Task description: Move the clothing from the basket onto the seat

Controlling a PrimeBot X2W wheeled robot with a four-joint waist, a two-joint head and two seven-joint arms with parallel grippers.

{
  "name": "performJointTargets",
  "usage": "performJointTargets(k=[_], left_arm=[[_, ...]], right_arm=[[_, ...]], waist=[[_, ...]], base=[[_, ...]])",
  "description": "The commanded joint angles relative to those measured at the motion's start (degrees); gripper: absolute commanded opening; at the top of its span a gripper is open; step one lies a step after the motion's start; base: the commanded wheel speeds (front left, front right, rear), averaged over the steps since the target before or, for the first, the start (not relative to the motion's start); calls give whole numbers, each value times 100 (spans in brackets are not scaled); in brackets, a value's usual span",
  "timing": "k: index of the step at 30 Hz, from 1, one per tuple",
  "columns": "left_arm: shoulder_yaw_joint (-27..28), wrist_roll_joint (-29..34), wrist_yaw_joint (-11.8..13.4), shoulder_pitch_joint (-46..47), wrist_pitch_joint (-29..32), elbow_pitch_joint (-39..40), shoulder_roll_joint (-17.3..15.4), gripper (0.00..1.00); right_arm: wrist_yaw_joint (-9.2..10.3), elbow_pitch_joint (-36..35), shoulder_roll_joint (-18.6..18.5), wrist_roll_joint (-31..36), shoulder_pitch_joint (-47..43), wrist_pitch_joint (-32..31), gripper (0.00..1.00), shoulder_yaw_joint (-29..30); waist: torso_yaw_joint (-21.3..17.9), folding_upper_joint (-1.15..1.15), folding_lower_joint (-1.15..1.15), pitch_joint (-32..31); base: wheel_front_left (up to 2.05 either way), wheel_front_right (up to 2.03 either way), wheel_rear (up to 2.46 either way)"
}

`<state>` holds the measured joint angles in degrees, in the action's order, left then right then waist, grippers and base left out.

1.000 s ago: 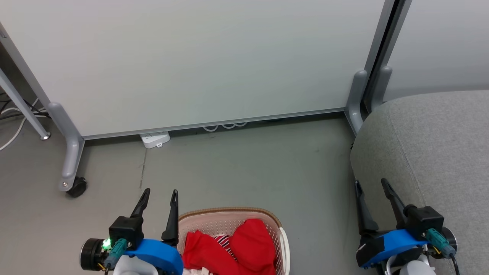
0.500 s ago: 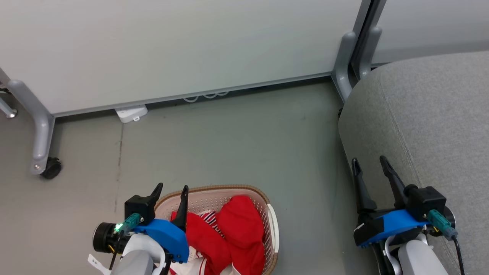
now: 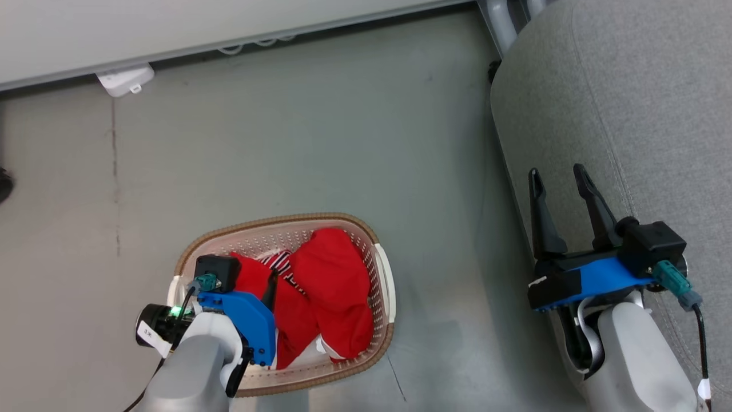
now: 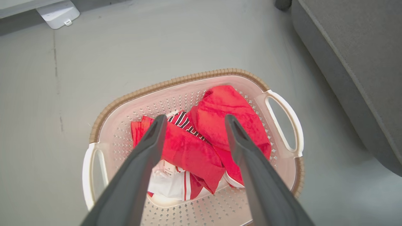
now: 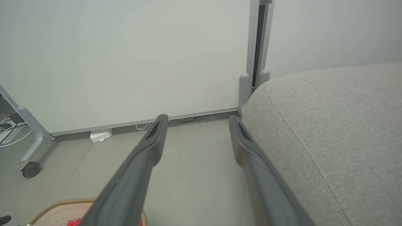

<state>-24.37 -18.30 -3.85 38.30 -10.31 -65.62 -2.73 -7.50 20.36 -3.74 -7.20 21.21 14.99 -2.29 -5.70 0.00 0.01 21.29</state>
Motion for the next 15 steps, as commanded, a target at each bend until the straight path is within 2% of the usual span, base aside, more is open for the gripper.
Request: performJointTargets(k=[1,15], left_arm=[[-44,-41,-16,200,45,-104,-28,100],[-107,-439,7,852,1103,-733,-29,100]], right_arm=[[3,-42,-22,-40,154,30,100,-21],[2,-263,-33,-114,784,31,100,-57]], waist=[[-158,0,-1,425],[-311,0,-1,1617]], base=[[0,0,0],[0,0,0]])
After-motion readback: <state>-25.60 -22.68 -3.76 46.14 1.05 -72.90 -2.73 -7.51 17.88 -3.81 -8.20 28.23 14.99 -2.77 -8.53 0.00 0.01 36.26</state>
